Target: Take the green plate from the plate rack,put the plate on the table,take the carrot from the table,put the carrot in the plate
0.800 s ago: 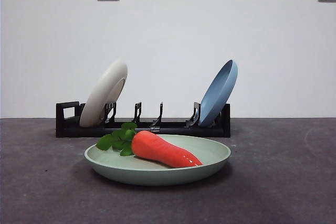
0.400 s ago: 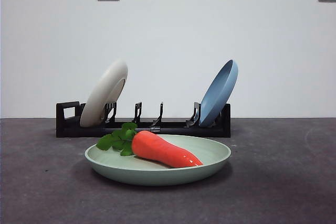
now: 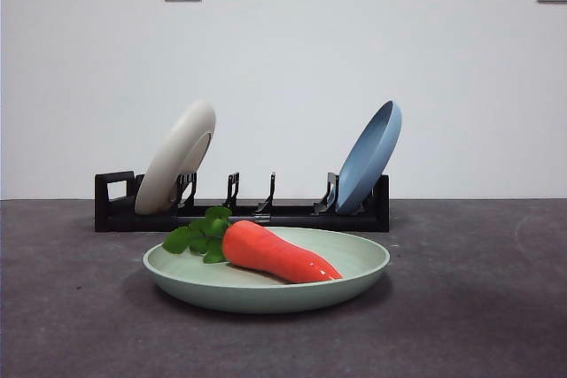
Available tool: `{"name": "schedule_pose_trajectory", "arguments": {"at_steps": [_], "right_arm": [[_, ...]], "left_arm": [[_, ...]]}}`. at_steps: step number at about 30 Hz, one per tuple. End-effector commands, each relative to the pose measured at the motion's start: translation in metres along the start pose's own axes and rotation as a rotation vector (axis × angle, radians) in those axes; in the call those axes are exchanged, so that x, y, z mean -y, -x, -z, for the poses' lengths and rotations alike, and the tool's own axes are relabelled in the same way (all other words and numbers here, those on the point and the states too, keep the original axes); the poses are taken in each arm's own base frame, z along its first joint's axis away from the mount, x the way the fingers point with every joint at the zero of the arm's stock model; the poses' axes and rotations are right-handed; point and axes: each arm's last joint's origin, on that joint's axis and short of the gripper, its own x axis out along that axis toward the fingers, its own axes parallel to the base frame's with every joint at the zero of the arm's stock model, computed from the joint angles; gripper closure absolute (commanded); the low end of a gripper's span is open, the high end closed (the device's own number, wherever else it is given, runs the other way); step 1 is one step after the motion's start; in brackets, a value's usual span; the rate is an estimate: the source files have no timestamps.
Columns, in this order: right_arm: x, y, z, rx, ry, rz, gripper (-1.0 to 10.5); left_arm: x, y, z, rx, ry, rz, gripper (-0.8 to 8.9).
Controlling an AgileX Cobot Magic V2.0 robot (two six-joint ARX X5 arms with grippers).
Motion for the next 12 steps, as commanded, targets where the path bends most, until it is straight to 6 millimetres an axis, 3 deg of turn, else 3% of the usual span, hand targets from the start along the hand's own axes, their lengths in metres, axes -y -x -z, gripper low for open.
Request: {"name": "schedule_pose_trajectory", "arguments": {"at_steps": [1,12], "right_arm": [[0.0005,-0.0006,0.0034,-0.008,-0.014,0.005,9.4],[0.001,-0.0016,0.0124,-0.071,-0.041,0.006,9.4]], "left_arm": [[-0.0004,-0.0012,0.0039,-0.008,0.007,-0.003,8.16],[-0.0004,-0.0012,0.0039,-0.008,0.007,-0.003,8.16]]}}
